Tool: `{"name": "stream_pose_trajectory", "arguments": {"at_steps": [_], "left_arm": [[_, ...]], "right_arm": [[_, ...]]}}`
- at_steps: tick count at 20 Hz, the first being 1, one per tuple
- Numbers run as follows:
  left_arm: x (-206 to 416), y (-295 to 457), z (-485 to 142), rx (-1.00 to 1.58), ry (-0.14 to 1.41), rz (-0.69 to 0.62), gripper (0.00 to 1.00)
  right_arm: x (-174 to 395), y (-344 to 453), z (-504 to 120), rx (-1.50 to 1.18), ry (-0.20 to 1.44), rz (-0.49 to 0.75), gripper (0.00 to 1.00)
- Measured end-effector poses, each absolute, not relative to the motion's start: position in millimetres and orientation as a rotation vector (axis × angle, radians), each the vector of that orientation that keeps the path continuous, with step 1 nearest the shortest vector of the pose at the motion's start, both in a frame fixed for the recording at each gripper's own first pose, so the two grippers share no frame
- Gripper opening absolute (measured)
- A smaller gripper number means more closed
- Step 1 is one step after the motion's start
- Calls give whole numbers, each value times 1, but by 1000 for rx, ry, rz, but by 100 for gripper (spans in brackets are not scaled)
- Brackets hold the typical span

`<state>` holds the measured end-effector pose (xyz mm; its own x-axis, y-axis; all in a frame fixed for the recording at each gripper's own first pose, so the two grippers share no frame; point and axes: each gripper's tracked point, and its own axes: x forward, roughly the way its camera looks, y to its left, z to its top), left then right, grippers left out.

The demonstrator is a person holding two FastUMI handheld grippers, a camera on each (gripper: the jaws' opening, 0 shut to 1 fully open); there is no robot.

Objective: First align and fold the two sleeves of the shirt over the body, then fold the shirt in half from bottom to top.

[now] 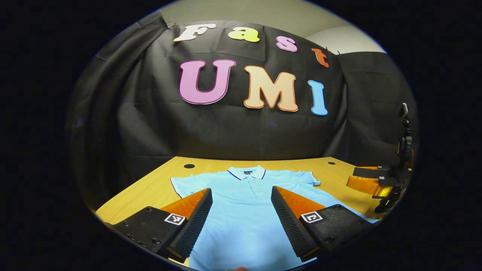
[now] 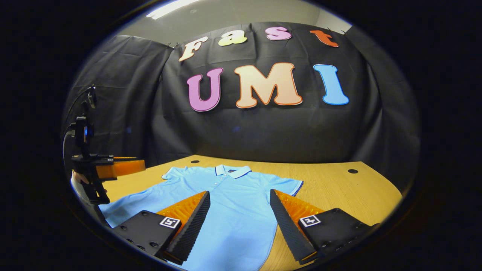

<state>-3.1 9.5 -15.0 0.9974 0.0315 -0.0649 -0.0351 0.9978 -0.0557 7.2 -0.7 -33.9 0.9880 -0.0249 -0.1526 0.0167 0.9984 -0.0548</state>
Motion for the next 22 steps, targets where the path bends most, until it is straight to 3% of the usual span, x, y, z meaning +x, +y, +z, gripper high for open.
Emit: {"name": "stream_pose_trajectory", "arguments": {"at_steps": [11, 22], "left_arm": [[-3, 21, -18, -76, 75, 56, 95], [0, 28, -27, -88, 102, 58, 95]], "right_arm": [[90, -65, -63, -187, 460, -94, 99], [184, -141, -79, -106, 619, -241, 99]]}}
